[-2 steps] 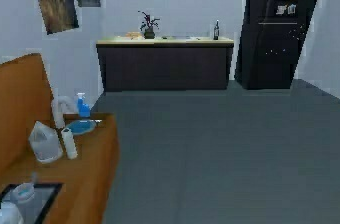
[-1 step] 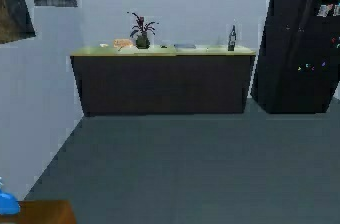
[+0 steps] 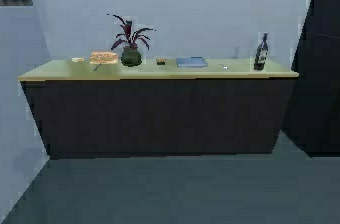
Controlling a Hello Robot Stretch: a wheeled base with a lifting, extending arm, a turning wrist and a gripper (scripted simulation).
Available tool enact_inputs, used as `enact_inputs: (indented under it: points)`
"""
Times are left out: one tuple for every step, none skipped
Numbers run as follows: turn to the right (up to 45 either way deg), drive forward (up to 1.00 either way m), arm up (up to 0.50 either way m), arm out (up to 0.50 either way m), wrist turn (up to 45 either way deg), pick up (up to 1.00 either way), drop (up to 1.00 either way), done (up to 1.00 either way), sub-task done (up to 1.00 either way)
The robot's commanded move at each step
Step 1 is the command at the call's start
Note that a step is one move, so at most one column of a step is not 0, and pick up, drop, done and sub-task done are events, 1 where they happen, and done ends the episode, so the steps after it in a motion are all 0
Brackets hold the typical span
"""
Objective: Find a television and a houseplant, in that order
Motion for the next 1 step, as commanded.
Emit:
enact_inputs:
  points:
    - [-12.0, 0.00, 0.00, 0.00, 0.0, 0.00, 0.00, 0.00, 0.00]
